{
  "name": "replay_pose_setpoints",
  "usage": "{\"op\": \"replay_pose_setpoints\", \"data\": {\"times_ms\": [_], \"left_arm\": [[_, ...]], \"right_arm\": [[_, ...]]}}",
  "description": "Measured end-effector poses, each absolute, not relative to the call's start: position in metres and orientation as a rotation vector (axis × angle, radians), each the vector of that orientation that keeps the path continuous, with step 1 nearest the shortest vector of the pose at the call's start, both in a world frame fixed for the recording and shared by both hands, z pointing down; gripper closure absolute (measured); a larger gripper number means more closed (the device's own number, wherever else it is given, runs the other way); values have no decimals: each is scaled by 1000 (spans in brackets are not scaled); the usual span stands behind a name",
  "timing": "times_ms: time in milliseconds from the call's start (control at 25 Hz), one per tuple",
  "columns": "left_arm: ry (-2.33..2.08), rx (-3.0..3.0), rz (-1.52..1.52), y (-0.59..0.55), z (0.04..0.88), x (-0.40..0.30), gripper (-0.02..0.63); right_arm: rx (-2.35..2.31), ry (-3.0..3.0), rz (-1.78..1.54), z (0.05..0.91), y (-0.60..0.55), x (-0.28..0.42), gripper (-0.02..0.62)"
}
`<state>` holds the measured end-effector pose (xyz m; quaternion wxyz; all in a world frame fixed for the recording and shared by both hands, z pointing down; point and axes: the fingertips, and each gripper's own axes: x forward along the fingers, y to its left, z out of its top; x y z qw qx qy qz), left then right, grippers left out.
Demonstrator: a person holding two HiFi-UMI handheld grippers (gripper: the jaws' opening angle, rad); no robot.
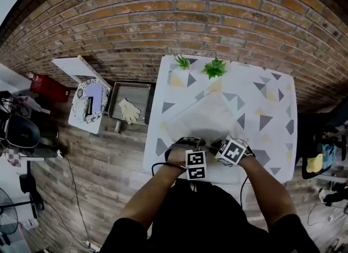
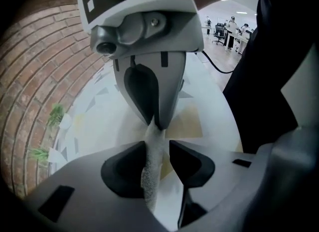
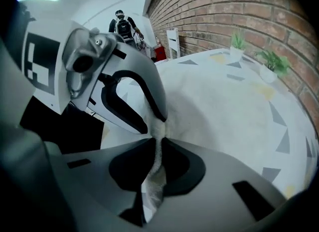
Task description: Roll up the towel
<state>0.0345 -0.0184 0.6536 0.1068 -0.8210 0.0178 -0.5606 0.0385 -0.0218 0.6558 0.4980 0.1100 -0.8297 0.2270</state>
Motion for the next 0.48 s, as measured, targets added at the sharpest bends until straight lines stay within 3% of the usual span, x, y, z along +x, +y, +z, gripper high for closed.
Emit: {"op": "replay_pose_setpoints", "data": {"times_ms": [480], "left_arm": [[101, -2357, -1549, -22, 637, 37, 443]], "right_arm": [[272, -2049, 812, 657, -31, 42, 549]]}}
